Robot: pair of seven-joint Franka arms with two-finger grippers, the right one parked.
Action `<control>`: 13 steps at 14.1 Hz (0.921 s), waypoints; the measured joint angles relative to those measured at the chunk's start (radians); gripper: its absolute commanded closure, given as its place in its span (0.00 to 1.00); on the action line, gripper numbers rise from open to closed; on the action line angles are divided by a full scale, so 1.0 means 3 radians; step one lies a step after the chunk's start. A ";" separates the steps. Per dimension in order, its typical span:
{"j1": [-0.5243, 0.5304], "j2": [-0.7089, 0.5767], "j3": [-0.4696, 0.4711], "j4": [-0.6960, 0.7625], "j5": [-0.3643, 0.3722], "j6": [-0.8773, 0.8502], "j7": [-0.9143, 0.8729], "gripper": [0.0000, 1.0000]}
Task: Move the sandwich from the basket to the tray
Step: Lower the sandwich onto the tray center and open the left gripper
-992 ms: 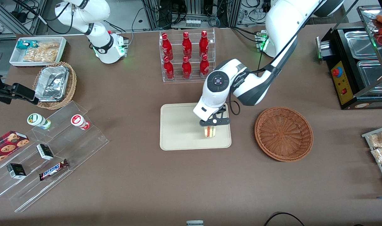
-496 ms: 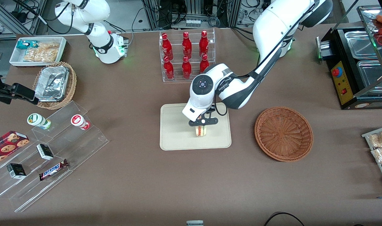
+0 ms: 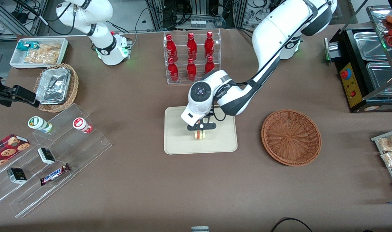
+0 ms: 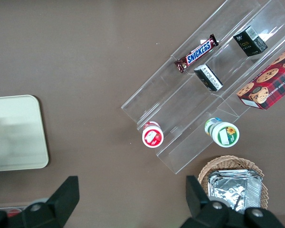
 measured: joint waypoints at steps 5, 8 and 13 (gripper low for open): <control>-0.0011 0.0050 0.0008 0.0060 0.0006 0.0002 -0.0003 0.00; -0.0011 0.0050 0.0016 0.0066 0.0114 0.0021 -0.0014 0.00; -0.0015 0.0037 0.0192 0.0212 0.0167 0.0030 -0.0037 0.00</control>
